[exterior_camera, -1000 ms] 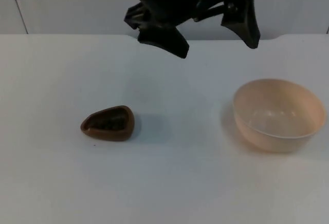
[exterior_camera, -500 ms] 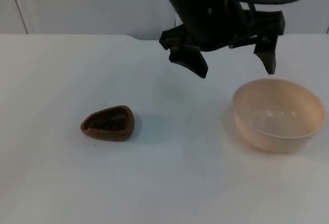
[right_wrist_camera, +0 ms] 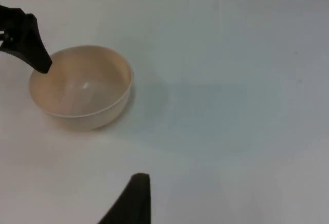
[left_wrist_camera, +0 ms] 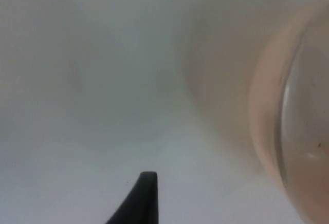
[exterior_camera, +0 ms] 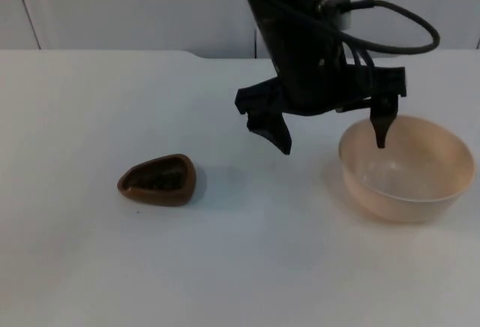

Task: Pick up the bowl with the left hand and pour the coffee beans from the cup into the bowl with the right hand.

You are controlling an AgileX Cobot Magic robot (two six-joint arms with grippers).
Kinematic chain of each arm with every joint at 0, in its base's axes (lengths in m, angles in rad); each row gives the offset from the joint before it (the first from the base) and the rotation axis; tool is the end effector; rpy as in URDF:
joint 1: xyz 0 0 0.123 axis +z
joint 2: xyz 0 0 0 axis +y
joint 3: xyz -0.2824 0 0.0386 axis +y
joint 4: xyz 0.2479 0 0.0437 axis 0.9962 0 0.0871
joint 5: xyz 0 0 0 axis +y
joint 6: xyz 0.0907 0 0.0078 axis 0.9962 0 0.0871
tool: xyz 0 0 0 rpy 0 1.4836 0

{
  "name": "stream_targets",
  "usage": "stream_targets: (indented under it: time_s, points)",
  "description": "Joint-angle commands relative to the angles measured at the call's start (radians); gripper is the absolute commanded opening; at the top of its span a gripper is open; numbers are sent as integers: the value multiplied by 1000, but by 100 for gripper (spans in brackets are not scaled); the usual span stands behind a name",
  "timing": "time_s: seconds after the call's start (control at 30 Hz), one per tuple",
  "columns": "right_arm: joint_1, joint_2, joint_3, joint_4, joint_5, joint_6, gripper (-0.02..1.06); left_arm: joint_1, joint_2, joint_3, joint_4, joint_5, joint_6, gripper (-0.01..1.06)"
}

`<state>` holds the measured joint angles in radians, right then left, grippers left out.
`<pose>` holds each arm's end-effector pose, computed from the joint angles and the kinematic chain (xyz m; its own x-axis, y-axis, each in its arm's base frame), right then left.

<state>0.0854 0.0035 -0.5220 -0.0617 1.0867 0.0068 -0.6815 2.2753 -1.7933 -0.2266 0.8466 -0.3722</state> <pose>-0.0076 -0.0056 0.2813 -0.4594 -0.0613 -0.8861 -0.0470 0.9979 -0.0447 0.3648 -0.3157 0.1524 -0.9660 0.1488 -0.2113 0.2098 0.9289 -0.3051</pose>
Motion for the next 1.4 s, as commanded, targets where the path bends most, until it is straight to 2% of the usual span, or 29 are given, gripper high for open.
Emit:
stream_targets:
  time_s: [0.0, 0.17, 0.43, 1.0, 1.23, 1.37]
  points:
    - [-5, -4, 8, -6, -8, 3, 105, -6, 7, -9, 11, 4, -41, 99]
    - [-3, -4, 8, -6, -8, 3, 105, -6, 27, -9, 4, 6, -64, 99]
    - [-3, -4, 8, -6, -8, 3, 105, -6, 33, -9, 34, -67, -134, 99]
    - [-3, -4, 8, -6, -8, 3, 105, -4, 88, -9, 27, -119, -136, 98]
    - [-3, -4, 8, -6, -8, 3, 105, -4, 97, -9, 23, -119, -136, 81]
    - [-3, -4, 8, -6, -8, 3, 105, -4, 97, -9, 23, -117, -136, 78]
